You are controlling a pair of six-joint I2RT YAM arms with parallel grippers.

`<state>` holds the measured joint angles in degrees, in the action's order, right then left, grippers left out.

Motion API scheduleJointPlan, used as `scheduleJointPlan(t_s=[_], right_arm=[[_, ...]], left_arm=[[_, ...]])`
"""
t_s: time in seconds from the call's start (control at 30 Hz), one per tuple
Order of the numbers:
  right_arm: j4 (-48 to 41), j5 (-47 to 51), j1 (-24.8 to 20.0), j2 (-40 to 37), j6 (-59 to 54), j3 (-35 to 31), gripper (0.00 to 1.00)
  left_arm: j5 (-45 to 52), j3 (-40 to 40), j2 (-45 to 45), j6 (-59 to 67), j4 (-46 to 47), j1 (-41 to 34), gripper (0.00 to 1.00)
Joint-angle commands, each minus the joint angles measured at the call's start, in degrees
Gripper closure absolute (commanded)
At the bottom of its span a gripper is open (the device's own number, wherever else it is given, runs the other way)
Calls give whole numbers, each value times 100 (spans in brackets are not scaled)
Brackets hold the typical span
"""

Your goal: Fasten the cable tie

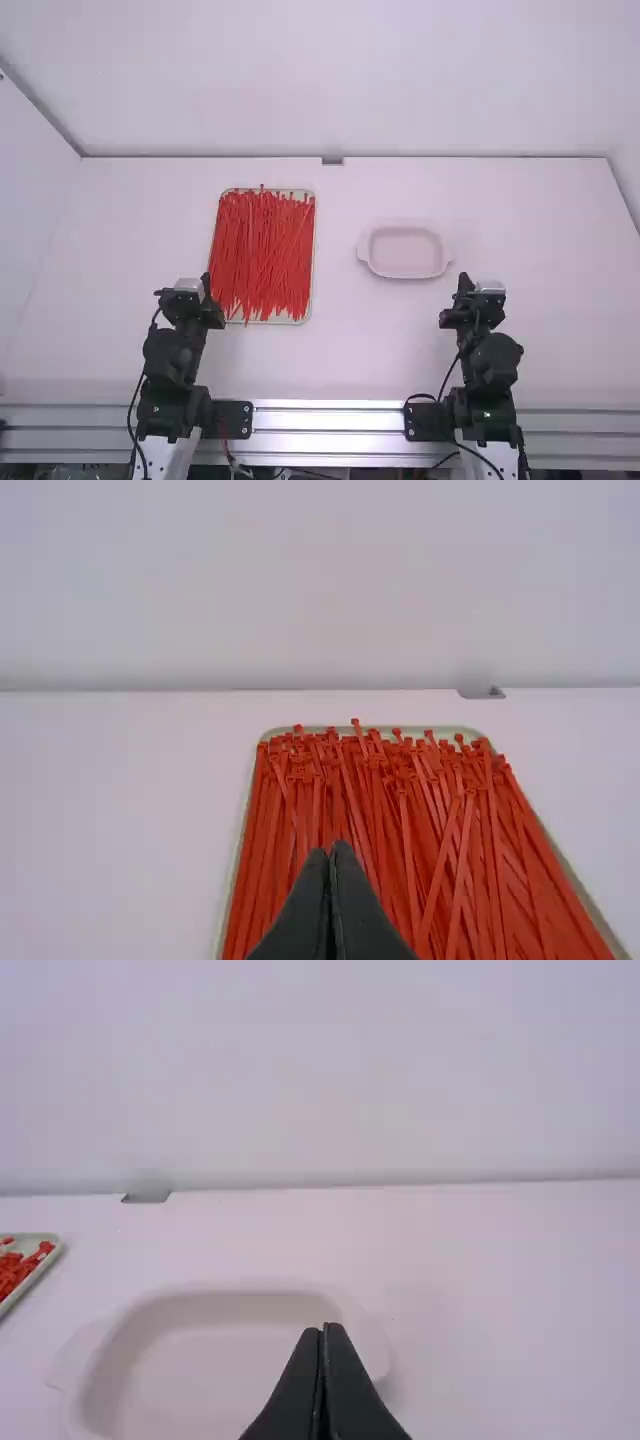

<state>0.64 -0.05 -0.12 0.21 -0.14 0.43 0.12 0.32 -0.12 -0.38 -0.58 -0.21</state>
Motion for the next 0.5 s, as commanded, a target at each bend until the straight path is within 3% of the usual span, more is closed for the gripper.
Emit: scheduleJointPlan(t_s=[0.0,0.47], right_arm=[[-2,-4,0,0,-24,0,100],[109,-134,37,619,3,352,91]], left_arm=[[0,0,0,0,0,0,100],[145,310,526,-1,-58,-1,91]])
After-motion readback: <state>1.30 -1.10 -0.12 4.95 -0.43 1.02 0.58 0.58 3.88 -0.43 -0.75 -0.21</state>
